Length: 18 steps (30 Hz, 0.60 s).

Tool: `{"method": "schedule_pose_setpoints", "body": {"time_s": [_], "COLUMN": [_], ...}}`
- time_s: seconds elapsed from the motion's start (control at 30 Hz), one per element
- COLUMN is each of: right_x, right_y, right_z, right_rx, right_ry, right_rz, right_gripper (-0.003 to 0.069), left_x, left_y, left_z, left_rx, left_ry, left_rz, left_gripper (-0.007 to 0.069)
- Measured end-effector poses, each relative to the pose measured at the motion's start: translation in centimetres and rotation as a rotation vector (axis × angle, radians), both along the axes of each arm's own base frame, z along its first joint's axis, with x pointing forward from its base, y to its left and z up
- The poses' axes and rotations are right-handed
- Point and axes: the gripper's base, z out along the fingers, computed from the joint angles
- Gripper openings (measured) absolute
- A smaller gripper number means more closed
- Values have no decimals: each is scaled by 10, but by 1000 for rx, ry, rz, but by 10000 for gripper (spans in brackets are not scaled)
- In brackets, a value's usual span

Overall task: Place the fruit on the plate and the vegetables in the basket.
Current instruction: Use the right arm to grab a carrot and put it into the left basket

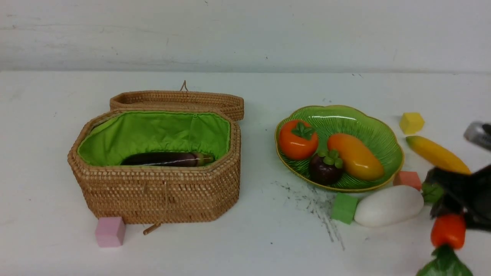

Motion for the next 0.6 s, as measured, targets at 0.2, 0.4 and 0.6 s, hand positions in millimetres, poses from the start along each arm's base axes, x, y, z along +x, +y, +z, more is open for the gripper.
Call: {"method": "schedule_pose_setpoints", "body": {"time_s": [0.2,0.4,0.6], "right_x": [12,36,82], "right_y": [23,73,153], "right_z": [93,129,130], "right_rx": [-19,-110,-171], "right_ry": [-328,-503,-638], "right_rz": [271,587,882], "right_gripper": [335,335,335], "left_x": [0,0,0], "left_y": [0,0,0], "left_z": [0,0,0], "left_rx": [0,0,0], "left_ry": [0,0,0], "left_rz": [0,0,0], "left_gripper": [79,82,83]}}
